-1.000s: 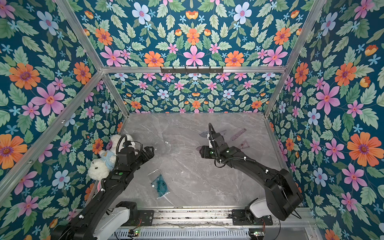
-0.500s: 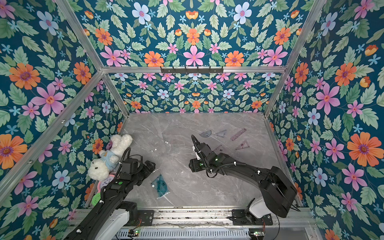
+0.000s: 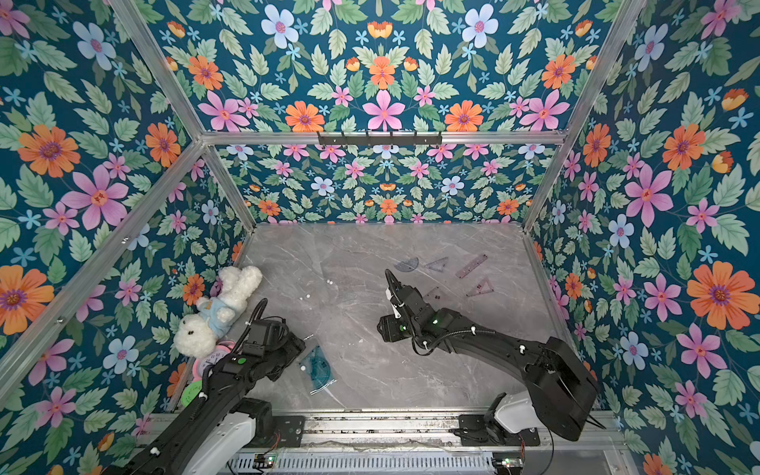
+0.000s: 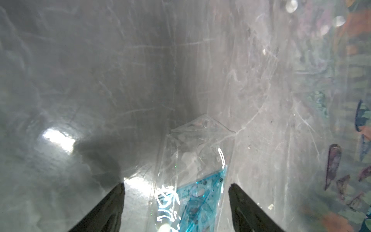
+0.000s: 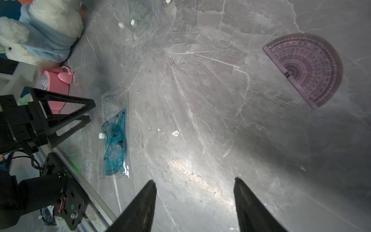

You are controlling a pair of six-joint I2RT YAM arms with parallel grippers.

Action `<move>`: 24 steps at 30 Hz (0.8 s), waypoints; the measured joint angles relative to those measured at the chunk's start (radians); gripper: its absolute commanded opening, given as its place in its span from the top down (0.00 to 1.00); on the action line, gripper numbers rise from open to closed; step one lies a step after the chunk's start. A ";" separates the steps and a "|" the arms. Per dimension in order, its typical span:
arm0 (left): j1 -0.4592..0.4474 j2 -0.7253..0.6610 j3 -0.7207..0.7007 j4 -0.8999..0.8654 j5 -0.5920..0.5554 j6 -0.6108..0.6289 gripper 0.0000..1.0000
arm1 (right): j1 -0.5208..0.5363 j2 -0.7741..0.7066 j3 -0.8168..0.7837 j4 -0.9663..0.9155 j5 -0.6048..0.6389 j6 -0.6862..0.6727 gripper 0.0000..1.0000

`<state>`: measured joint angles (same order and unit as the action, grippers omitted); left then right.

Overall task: Open the ruler set and take out the ruler
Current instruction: Pick up the ruler set bag from the center of the board.

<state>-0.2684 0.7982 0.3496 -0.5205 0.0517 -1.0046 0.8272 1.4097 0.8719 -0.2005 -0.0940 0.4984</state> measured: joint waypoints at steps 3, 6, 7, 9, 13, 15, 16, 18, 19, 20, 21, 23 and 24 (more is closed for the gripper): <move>-0.049 0.038 0.006 0.003 -0.021 -0.013 0.20 | 0.000 0.011 -0.002 0.007 0.000 0.000 0.37; -0.085 0.080 0.010 0.023 -0.036 -0.020 0.21 | 0.000 0.016 -0.002 0.011 0.000 0.000 0.37; -0.092 0.090 0.010 0.038 -0.040 -0.021 0.21 | 0.000 0.016 -0.003 0.013 0.000 0.000 0.37; -0.101 0.114 0.010 0.066 -0.052 -0.027 0.23 | 0.000 0.016 -0.004 0.017 0.000 0.000 0.37; -0.107 0.129 -0.009 0.138 -0.055 -0.035 0.31 | 0.000 0.010 -0.011 0.018 0.004 0.001 0.37; -0.111 0.140 -0.014 0.173 -0.055 -0.036 0.36 | 0.000 0.008 -0.013 0.017 0.012 0.002 0.37; -0.114 0.148 -0.016 0.188 -0.054 -0.036 0.38 | 0.000 0.008 -0.013 0.018 0.013 0.004 0.37; -0.122 0.163 -0.016 0.206 -0.054 -0.036 0.49 | 0.000 0.007 -0.014 0.018 0.018 0.006 0.37; -0.126 0.169 -0.016 0.213 -0.052 -0.038 0.52 | 0.000 0.006 -0.014 0.018 0.018 0.008 0.37; -0.130 0.176 -0.016 0.218 -0.052 -0.038 0.55 | 0.000 0.006 -0.014 0.018 0.019 0.008 0.37; -0.133 0.182 -0.015 0.224 -0.051 -0.039 0.58 | 0.000 0.005 -0.014 0.018 0.020 0.009 0.37; -0.138 0.193 -0.014 0.235 -0.051 -0.039 0.59 | 0.000 0.002 -0.014 0.018 0.026 0.019 0.37; -0.141 0.199 -0.015 0.243 -0.049 -0.039 0.61 | 0.000 0.002 -0.015 0.018 0.026 0.019 0.38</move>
<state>-0.4091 0.9974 0.3347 -0.2775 0.0025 -1.0439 0.8272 1.4117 0.8570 -0.1825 -0.0677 0.5175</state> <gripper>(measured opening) 0.409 0.628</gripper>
